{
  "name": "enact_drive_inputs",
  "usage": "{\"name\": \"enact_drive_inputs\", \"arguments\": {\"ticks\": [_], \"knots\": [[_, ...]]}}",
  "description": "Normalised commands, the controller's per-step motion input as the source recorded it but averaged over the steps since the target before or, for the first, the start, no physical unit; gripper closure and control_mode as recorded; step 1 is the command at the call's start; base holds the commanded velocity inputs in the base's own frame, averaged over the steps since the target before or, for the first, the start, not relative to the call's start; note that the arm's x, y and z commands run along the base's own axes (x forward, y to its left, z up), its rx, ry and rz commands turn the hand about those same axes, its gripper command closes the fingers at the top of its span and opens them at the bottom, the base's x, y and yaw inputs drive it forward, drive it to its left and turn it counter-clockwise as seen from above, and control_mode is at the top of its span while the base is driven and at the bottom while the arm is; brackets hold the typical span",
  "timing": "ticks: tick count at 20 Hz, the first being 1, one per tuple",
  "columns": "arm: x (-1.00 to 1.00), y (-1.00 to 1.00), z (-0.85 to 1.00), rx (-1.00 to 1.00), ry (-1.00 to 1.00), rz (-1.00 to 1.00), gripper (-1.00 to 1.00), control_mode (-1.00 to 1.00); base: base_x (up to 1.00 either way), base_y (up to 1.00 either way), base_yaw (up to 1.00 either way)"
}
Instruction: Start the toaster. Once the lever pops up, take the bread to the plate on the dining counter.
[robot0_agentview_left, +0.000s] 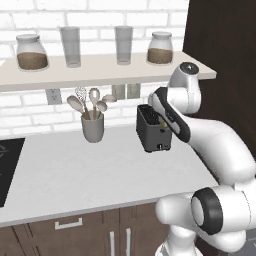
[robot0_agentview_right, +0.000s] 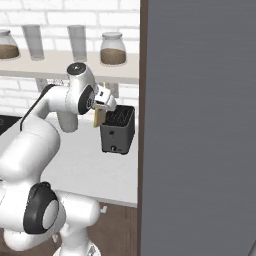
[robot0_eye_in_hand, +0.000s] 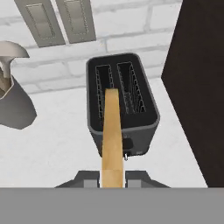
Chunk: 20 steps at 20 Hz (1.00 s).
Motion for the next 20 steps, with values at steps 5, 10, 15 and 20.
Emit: {"name": "enact_drive_inputs", "arguments": {"ticks": [5,10,15,20], "knots": [[-1.0,0.07,0.0,0.0,0.13,0.0,1.0,-1.0,0.0,0.0,0.0],[-0.91,0.1,0.0,0.0,0.03,0.0,1.0,-1.0,0.0,0.0,0.0],[-0.68,0.02,0.0,0.0,0.0,0.01,1.0,-1.0,0.0,0.0,0.0],[-0.38,0.03,-0.14,0.0,0.0,0.04,1.0,-1.0,0.0,0.0,0.0]]}}
